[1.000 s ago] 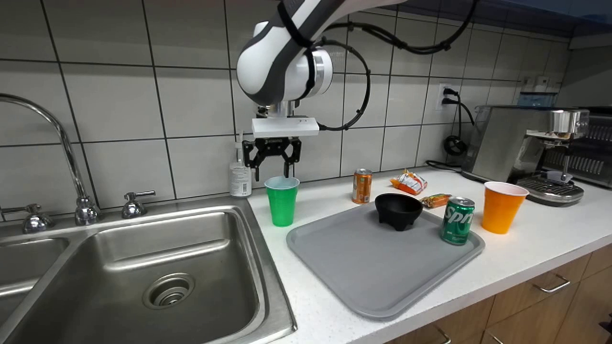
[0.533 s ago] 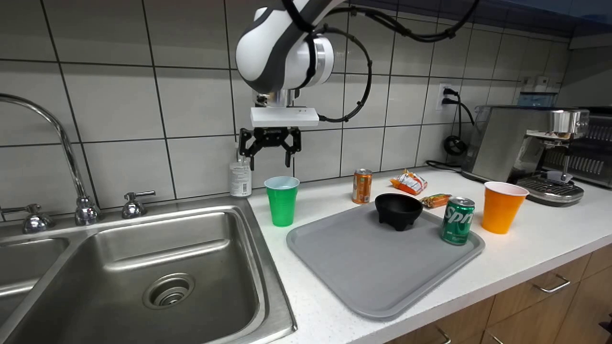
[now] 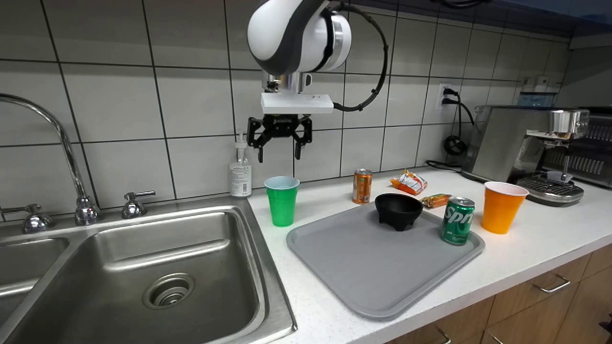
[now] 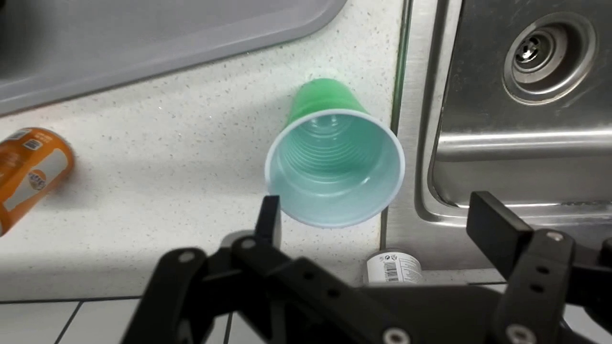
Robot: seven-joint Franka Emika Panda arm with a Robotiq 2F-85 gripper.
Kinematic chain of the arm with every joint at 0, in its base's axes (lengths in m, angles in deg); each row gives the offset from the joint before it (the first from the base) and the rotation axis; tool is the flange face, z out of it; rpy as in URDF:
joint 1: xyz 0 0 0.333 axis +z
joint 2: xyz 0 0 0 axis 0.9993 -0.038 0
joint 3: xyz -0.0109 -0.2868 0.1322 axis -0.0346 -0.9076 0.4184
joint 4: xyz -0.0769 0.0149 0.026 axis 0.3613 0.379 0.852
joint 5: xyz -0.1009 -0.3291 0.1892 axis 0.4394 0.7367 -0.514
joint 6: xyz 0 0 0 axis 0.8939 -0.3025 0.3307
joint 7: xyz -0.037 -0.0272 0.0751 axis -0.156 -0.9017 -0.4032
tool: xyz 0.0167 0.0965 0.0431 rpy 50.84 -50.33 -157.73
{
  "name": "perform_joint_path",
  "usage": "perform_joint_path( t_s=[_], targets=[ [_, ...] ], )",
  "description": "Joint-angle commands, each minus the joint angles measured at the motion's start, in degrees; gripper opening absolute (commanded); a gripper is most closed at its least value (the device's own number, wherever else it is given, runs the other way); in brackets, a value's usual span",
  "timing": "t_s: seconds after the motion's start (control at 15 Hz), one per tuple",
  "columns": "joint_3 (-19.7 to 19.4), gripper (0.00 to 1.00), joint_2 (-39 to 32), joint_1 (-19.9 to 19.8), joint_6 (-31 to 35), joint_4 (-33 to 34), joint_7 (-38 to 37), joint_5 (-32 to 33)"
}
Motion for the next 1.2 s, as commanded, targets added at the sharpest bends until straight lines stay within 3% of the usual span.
perform_joint_path(
  t_s=[0.0, 0.53, 1.13],
  targets=[
    [0.3, 1.00, 7.8, -1.1, 1.7, -9.8, -0.8, -0.7],
    [0.4, 1.00, 19.7, -3.6, 3.5, -24.2, -2.0, 0.0],
    [0.7, 1.00, 29.0, -8.4, 5.2, -36.2, -1.6, 0.4]
  ],
)
